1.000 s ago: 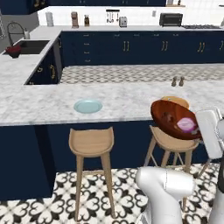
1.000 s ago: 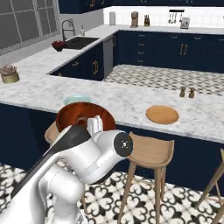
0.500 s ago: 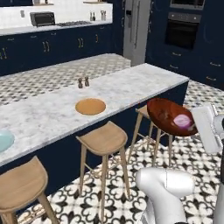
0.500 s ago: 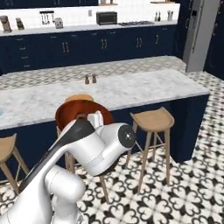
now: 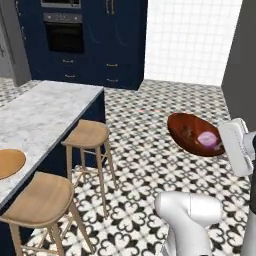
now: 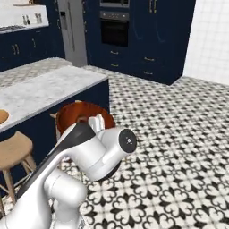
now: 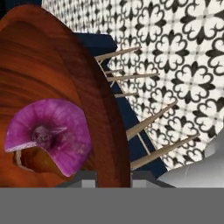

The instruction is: Pick the chicken drumstick and onion from their plates and place them in the bowl. Then put the bowl in the fridge.

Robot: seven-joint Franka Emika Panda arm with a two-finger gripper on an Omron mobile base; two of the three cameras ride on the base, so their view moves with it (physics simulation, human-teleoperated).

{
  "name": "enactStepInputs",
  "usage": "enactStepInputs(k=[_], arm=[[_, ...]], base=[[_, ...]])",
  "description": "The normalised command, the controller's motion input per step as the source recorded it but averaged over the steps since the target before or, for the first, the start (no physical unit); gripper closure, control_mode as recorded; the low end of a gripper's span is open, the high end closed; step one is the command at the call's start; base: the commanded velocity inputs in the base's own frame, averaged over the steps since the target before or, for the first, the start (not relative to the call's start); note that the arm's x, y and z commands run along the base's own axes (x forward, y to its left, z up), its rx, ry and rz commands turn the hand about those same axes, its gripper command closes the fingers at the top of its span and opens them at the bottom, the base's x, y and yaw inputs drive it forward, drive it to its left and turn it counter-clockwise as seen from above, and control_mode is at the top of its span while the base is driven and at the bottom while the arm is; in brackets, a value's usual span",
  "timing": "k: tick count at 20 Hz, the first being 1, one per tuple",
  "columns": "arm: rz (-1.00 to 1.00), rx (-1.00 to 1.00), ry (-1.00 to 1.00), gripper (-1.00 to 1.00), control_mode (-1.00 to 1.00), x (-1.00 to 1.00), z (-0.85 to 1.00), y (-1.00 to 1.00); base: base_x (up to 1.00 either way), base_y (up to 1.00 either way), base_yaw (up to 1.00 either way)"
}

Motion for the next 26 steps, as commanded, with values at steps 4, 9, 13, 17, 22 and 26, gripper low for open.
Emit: enactStepInputs(k=[4, 9, 13, 17, 22, 26], arm=[[0.00, 0.00, 0.00, 1.00, 1.00, 0.00, 0.00, 0.00], [0.00, 0.00, 0.00, 1.00, 1.00, 0.00, 0.00, 0.00], [0.00, 0.00, 0.00, 1.00, 1.00, 0.00, 0.00, 0.00], [0.00, 0.00, 0.00, 1.00, 1.00, 0.00, 0.00, 0.00], [0.00, 0.00, 0.00, 1.00, 1.00, 0.00, 0.00, 0.00], [0.00, 0.00, 0.00, 1.00, 1.00, 0.00, 0.00, 0.00]], base=[[0.71, 0.01, -0.65], [1.00, 0.02, -0.36], [1.00, 0.34, -0.21], [1.00, 0.20, -0.09], [1.00, 0.00, -0.10], [1.00, 0.00, -0.07]])
